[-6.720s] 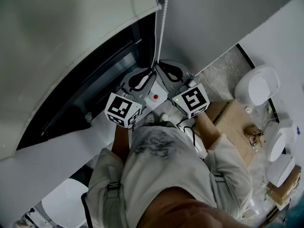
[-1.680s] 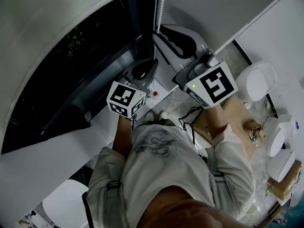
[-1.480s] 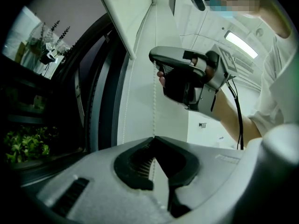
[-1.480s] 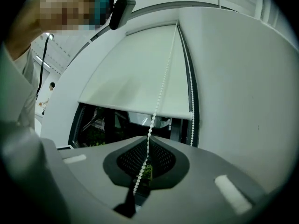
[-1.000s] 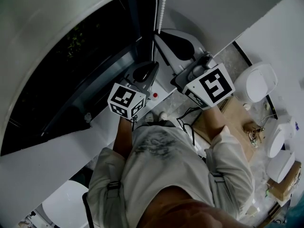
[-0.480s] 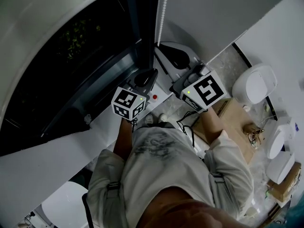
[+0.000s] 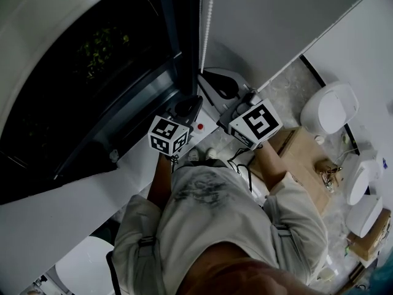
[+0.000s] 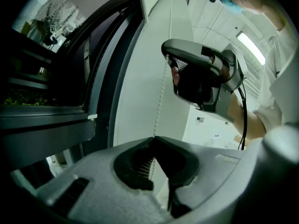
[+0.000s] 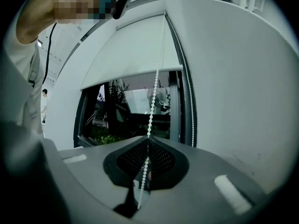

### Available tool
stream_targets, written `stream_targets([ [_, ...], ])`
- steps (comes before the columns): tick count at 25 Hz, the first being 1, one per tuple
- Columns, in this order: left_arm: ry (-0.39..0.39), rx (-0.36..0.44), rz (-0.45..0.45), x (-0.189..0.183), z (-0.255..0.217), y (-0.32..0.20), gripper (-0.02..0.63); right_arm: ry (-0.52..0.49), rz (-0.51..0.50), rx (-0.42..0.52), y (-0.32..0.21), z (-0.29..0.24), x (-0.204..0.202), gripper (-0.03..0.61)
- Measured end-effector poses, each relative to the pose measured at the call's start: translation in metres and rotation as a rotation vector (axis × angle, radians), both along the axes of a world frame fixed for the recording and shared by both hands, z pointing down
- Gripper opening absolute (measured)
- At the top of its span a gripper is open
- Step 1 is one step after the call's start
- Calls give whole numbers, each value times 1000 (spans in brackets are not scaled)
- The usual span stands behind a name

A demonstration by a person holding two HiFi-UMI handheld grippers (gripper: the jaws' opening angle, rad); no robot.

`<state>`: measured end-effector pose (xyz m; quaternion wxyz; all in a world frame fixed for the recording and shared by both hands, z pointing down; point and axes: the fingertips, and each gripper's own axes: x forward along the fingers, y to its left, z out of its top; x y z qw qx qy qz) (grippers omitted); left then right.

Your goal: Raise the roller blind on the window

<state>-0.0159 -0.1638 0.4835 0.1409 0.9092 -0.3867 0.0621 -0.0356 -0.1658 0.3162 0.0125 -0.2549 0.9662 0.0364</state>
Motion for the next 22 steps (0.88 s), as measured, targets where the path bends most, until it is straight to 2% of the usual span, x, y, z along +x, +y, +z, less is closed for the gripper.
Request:
stream_targets([
  [22, -48, -119, -7, -2, 75, 3, 11, 90, 6, -105, 2, 75, -3, 11],
])
